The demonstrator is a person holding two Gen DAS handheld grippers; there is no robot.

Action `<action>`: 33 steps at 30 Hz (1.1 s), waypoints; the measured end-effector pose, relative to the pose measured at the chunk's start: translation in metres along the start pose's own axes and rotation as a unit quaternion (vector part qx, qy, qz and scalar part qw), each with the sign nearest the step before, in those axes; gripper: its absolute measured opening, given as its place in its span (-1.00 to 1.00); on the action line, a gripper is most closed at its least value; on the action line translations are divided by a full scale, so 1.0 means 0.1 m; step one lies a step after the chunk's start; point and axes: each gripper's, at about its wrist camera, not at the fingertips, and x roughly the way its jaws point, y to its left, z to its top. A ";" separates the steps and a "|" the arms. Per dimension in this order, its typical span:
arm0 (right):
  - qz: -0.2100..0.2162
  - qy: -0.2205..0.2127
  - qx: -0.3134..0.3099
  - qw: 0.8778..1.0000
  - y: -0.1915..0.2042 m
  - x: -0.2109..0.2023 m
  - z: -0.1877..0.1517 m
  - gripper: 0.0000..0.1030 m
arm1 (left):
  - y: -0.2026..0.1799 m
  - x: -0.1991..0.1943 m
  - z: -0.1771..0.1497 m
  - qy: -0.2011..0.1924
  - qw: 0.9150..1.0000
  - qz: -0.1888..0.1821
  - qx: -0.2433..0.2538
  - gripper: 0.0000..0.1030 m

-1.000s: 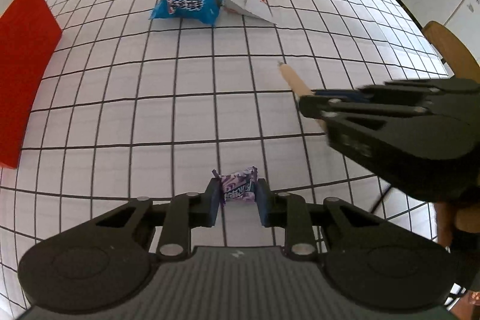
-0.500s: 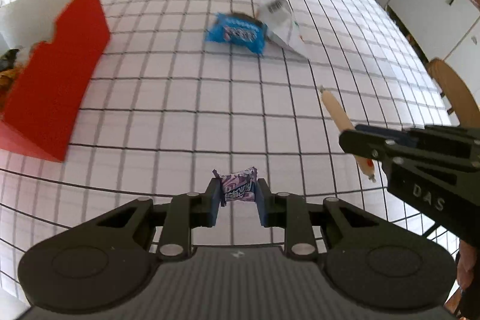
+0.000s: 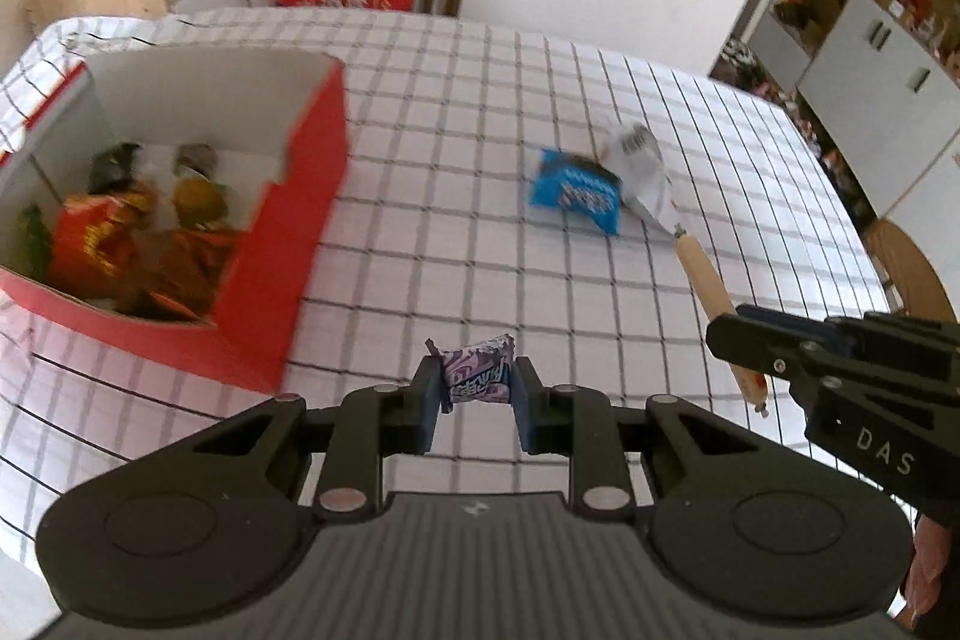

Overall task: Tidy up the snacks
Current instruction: 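Carry the purple candy and wooden stick over the red box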

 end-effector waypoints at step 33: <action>0.043 -0.009 -0.055 0.998 1.50 1.01 0.94 -0.83 | 1.97 -0.29 0.80 -0.058 0.991 0.101 -0.072 -0.52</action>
